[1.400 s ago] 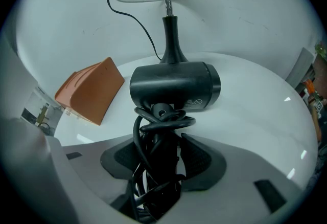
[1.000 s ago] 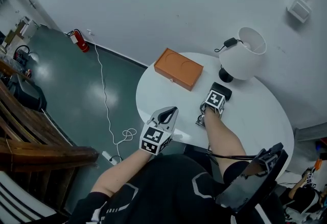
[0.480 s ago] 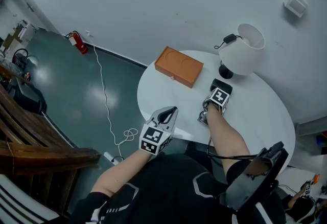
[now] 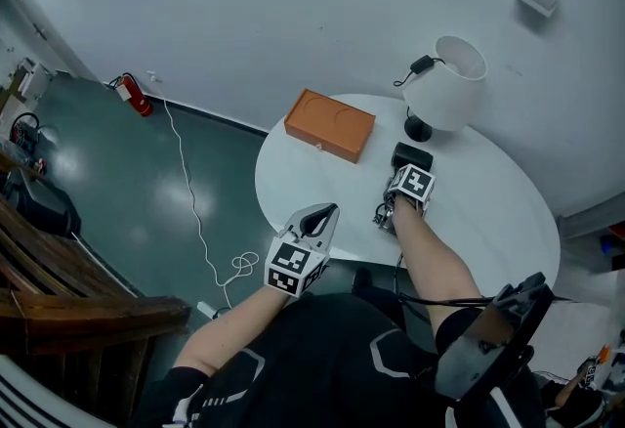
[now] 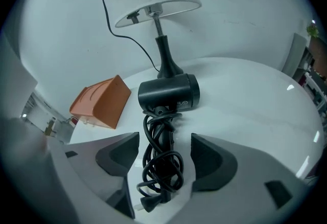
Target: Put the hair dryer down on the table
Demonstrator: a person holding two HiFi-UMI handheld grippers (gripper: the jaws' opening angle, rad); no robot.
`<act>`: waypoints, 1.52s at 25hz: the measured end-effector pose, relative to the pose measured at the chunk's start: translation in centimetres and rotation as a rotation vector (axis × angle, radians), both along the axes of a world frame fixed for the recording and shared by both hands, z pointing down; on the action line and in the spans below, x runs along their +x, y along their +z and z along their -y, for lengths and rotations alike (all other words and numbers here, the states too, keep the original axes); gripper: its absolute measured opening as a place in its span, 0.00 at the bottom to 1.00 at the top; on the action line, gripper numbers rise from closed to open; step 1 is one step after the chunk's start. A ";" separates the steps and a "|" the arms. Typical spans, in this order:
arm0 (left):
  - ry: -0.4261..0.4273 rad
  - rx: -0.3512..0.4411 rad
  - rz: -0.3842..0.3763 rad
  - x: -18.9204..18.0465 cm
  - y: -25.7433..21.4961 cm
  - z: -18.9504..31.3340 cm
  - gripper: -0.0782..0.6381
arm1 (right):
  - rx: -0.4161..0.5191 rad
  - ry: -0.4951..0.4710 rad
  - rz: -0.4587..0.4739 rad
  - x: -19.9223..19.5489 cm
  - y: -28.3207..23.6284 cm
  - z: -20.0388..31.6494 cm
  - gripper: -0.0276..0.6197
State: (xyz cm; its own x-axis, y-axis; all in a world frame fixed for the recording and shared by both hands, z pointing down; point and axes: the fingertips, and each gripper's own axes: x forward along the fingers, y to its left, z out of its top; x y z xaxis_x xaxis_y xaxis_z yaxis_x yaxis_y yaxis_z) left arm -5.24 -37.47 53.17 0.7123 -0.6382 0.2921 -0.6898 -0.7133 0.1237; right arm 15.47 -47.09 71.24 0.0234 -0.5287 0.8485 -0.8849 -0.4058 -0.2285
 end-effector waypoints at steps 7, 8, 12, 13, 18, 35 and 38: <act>0.064 0.007 -0.024 0.4 -0.4 -1.5 0.12 | 0.037 0.042 -0.039 0.4 -2.0 -2.2 0.51; 0.071 0.009 -0.030 0.3 -0.6 -1.6 0.12 | 0.044 0.049 -0.038 0.3 -2.3 -2.6 0.51; 0.054 0.015 -0.079 -0.9 -1.3 -1.5 0.12 | 0.092 0.076 0.014 -0.9 -3.6 -3.9 0.51; 0.053 0.023 -0.083 -1.2 -1.5 -1.5 0.12 | 0.105 0.081 0.013 -1.0 -4.0 -4.3 0.51; 0.090 0.071 -0.078 -2.3 -2.6 -2.0 0.12 | 0.183 0.123 -0.058 -0.2 -6.7 -6.4 0.51; 0.179 0.085 -0.134 -2.2 -4.5 -3.4 0.12 | 0.381 0.108 -0.078 -1.8 -14.8 -12.5 0.27; 0.181 0.081 -0.146 -2.3 -5.1 -3.6 0.12 | 0.416 0.076 -0.099 -2.4 -16.4 -13.4 0.23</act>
